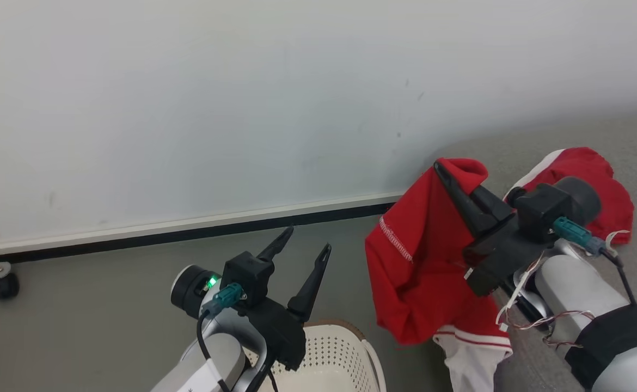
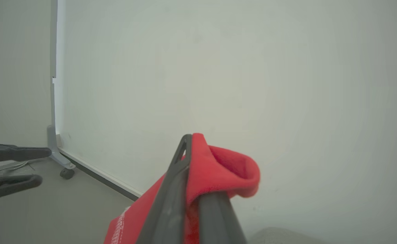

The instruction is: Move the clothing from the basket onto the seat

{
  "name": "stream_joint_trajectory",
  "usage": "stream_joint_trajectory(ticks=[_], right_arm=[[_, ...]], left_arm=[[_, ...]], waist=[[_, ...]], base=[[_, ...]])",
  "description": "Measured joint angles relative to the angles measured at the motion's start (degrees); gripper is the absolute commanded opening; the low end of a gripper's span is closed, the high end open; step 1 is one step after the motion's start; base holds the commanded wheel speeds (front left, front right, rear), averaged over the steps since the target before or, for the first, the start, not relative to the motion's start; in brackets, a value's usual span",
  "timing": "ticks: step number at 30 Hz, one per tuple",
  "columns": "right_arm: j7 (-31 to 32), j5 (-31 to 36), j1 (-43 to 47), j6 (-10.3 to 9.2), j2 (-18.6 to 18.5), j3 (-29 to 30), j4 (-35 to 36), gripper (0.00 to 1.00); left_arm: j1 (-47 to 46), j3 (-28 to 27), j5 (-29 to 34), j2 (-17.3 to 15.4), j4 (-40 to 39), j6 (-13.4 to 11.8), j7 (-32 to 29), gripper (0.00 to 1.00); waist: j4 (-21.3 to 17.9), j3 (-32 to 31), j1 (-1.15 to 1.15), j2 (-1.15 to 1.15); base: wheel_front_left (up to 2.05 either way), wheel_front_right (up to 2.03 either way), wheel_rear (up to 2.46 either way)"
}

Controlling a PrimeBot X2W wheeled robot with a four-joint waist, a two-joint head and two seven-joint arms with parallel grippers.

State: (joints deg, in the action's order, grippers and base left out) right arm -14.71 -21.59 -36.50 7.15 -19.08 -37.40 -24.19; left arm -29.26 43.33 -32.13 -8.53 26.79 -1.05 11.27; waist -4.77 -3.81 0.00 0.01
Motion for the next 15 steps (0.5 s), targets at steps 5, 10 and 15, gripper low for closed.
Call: stream_joint_trajectory(ticks=[5,10,15], right_arm=[[0.0,0.8,-1.6,0.00,-3.3,1.1,3.1,0.00],[0.1,1.2,-3.4,-0.01,-6.0,2.5,6.4,0.00],[1.7,1.5,-4.2,-0.07,-7.8,3.3,9.5,0.00]], left_arm=[[2.6,0.6,0.0,0.0,-1.4,0.0,0.7,1.00],[4.6,1.4,0.0,0.2,-2.8,0.0,1.3,1.00],[6.1,1.8,0.0,0.5,-4.5,-0.5,1.5,1.00]], waist=[[-2.8,-0.1,0.00,0.00],[-5.9,-0.2,0.00,0.00],[-9.4,-0.2,0.00,-0.01]], base=[[0.00,0.00,0.00],[0.00,0.00,0.00],[0.00,0.00,0.00]])
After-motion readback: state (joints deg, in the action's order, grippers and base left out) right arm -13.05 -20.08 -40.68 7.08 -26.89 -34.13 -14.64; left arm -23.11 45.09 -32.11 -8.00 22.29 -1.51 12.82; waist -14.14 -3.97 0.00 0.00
